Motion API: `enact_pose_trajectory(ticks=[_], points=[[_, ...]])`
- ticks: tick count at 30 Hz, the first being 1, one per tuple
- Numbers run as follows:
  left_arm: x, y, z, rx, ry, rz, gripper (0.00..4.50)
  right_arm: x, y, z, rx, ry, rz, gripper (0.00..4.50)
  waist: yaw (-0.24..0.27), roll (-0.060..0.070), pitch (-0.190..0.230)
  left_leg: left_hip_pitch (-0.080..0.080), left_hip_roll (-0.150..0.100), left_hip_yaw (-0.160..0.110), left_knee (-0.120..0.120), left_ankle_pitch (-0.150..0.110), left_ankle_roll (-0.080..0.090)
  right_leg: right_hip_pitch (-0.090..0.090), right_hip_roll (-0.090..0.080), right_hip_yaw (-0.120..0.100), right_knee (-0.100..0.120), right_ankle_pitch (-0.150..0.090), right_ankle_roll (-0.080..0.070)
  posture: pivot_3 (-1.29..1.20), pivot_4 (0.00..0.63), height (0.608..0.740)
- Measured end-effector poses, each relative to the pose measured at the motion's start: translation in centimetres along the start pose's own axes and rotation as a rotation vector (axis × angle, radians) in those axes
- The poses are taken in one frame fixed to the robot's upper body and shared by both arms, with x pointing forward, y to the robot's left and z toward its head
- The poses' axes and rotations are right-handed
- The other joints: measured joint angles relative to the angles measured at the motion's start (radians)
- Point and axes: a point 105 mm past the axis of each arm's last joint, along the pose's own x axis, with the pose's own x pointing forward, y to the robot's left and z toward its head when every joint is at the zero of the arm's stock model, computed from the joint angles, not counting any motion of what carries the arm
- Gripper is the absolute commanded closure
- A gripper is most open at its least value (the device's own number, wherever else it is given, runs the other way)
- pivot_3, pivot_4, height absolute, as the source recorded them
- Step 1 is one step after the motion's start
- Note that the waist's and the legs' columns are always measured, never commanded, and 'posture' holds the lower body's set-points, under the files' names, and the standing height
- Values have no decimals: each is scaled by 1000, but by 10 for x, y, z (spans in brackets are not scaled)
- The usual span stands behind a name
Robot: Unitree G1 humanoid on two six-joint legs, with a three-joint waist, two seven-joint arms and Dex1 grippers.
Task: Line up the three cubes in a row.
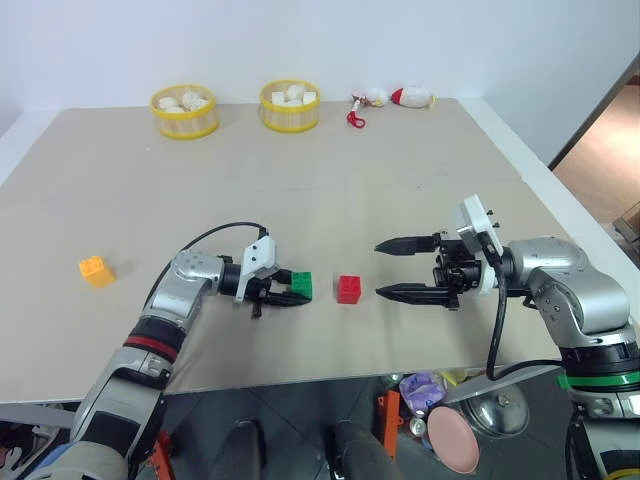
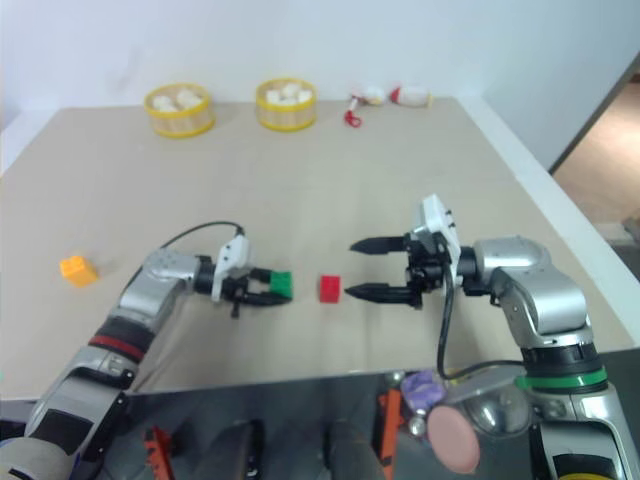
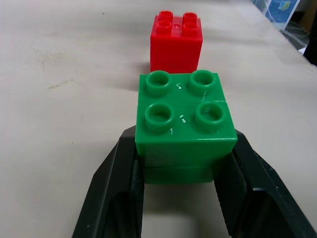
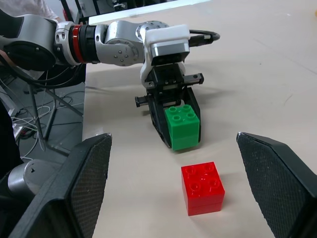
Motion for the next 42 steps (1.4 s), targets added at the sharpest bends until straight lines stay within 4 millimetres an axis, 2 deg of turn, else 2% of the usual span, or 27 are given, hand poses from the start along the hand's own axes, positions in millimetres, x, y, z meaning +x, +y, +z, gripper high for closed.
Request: enact_pose_trajectory(ticks=[13,15,20,22,27,33,37,38,42], points=[[-2,-2,-7,-15,13,15,3124,4,-5,3,-18,-1,-2,320,0,0,0,0,0,0,2,0,0,0,0,0,2,0,0,0,150,740],[-2,-1,-7,-15,13,17,2118,5,-5,3,-18,-1,0,320,0,0,0,0,0,0,2,0,0,0,0,0,3,0,0,0,150,740],[-1,-4,-7,-57,2,-3,476,5,-6,1,-13,2,-2,320,0,0,0,0,0,0,6,0,0,0,0,0,6,0,0,0,150,740],[-1,-5,-7,-60,-2,-1,60,5,-6,1,-13,1,-2,320,0,0,0,1,0,0,9,0,1,0,0,0,8,0,0,0,150,740],[-2,-2,-9,-76,-10,40,60,6,-7,4,-21,-5,1,320,-2,0,0,1,0,0,11,2,3,0,0,0,10,1,-6,0,150,740],[-13,1,-12,-82,2,96,60,6,-10,6,-22,-12,-2,320,-12,0,0,1,0,0,11,2,3,0,0,0,11,3,-2,0,150,740],[-42,7,-20,-100,38,202,60,7,-10,9,-30,-14,11,320,-23,0,0,2,2,0,10,2,3,-2,1,0,12,3,-3,0,150,740],[-55,6,-23,-110,54,230,60,7,-10,9,-28,-14,19,320,-24,0,0,2,2,0,9,2,3,-2,2,0,12,2,-3,0,150,740],[-84,-11,-28,-158,90,241,60,8,-15,15,-44,-20,32,320,-20,0,0,2,2,0,7,2,3,-3,1,0,12,1,-5,0,150,740]])
